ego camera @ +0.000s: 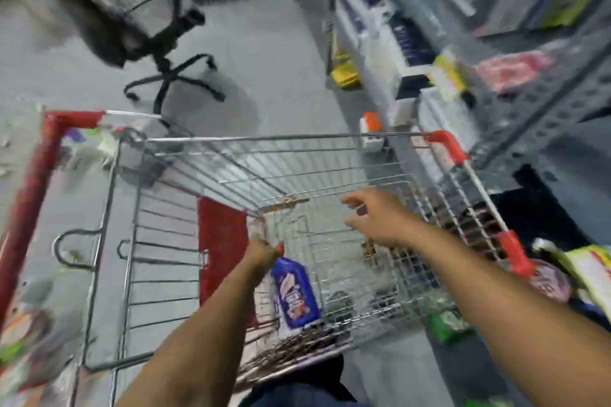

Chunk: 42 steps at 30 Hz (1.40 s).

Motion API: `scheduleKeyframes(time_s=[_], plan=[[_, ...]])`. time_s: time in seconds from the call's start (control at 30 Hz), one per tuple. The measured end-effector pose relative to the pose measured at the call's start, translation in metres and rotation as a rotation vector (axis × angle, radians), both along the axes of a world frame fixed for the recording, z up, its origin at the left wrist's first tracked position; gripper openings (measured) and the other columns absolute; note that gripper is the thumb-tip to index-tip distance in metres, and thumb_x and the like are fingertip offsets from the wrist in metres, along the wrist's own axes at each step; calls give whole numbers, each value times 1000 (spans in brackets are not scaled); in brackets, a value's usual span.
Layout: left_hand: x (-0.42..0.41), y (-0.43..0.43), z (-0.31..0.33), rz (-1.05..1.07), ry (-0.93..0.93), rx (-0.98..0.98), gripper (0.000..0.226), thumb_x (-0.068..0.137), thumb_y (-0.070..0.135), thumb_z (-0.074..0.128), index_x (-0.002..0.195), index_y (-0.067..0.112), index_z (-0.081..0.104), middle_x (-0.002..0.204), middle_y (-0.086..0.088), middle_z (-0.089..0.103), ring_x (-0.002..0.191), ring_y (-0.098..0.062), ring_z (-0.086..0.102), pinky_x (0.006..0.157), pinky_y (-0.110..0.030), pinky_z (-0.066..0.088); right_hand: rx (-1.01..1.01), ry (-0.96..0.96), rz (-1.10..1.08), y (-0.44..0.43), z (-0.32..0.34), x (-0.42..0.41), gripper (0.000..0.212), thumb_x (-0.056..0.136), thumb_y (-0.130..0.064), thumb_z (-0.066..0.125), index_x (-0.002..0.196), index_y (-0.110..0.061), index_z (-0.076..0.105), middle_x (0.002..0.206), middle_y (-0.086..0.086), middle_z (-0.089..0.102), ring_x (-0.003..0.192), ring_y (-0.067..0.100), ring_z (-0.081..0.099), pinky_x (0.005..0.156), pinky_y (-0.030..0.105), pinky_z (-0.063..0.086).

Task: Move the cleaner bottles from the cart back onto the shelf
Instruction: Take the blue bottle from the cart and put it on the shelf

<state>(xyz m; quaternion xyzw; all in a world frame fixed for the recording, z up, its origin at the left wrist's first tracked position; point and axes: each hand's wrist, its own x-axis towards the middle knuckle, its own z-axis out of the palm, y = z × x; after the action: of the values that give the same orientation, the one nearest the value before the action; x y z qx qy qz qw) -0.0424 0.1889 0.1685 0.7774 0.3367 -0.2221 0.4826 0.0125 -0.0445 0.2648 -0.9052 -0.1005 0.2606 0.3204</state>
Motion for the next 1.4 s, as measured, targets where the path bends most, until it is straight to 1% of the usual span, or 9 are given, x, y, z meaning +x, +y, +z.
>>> scheduleKeyframes(time_s=[0.1, 0.17, 0.3, 0.4, 0.53, 0.7, 1.0, 1.23, 1.4], plan=[[-19, 1, -30, 4, 195, -89, 14, 84, -10, 48, 82, -22, 54, 44, 1, 43, 22, -2, 34, 25, -11, 24, -88, 181, 107, 51, -56, 29, 45, 85, -27, 62, 128, -18, 52, 129, 7, 58, 112, 22, 57, 96, 36, 47], [-33, 3, -64, 18, 341, -102, 24, 83, -9, 46, 61, -1, 52, 54, -6, 45, 30, -5, 40, 34, -14, 33, -162, 266, 179, 76, -99, 37, 47, 85, -25, 60, 130, -16, 49, 134, 9, 55, 119, 26, 54, 99, 35, 44], [-55, -1, -119, 1, 521, -158, 7, 78, 6, 51, 83, 5, 56, 80, -17, 62, 70, -29, 60, 57, -31, 53, -251, 437, 277, 111, -178, 35, 52, 84, -26, 60, 133, -15, 46, 139, 10, 51, 123, 27, 51, 100, 31, 41], [-66, -3, -132, 30, 563, -163, 21, 79, 14, 60, 93, -2, 63, 81, -14, 66, 66, -24, 56, 54, -33, 48, -242, 507, 258, 124, -220, 29, 53, 82, -26, 62, 131, -14, 47, 136, 12, 54, 120, 29, 53, 100, 34, 43], [-71, -4, -143, 135, 561, -227, 7, 87, 9, 56, 81, 11, 58, 68, -4, 55, 47, -7, 46, 34, -10, 33, -229, 598, 225, 131, -262, 18, 39, 80, -35, 62, 112, -15, 57, 116, 12, 64, 102, 30, 60, 93, 41, 48], [-74, -10, -159, 306, 521, -268, 28, 83, -14, 41, 103, -8, 59, 81, -14, 66, 48, -3, 51, 37, -6, 36, -176, 599, 113, 131, -286, 0, 33, 76, -38, 70, 98, -16, 60, 96, 7, 68, 82, 25, 62, 71, 31, 45], [-49, -25, -129, 388, 389, -579, 26, 77, -13, 51, 92, 7, 57, 57, -1, 65, 41, -9, 54, 38, -17, 44, 69, 598, -89, 87, -226, 43, 37, 71, -21, 79, 105, -14, 66, 98, 8, 71, 91, 26, 66, 88, 39, 53], [-8, -59, -33, -169, -58, -593, 26, 82, -6, 61, 108, -2, 61, 101, -13, 71, 85, -12, 66, 73, -19, 53, 392, 333, -345, -1, -75, 35, 45, 74, -5, 75, 116, -12, 59, 99, 2, 65, 82, 16, 63, 68, 21, 52], [7, -101, 73, -543, -354, -576, 27, 81, -12, 59, 96, 9, 63, 82, 11, 77, 80, 0, 68, 72, -12, 52, 603, -30, -548, -69, 36, -41, 43, 75, 2, 72, 105, -27, 60, 92, -16, 63, 77, -6, 63, 69, 9, 51]])
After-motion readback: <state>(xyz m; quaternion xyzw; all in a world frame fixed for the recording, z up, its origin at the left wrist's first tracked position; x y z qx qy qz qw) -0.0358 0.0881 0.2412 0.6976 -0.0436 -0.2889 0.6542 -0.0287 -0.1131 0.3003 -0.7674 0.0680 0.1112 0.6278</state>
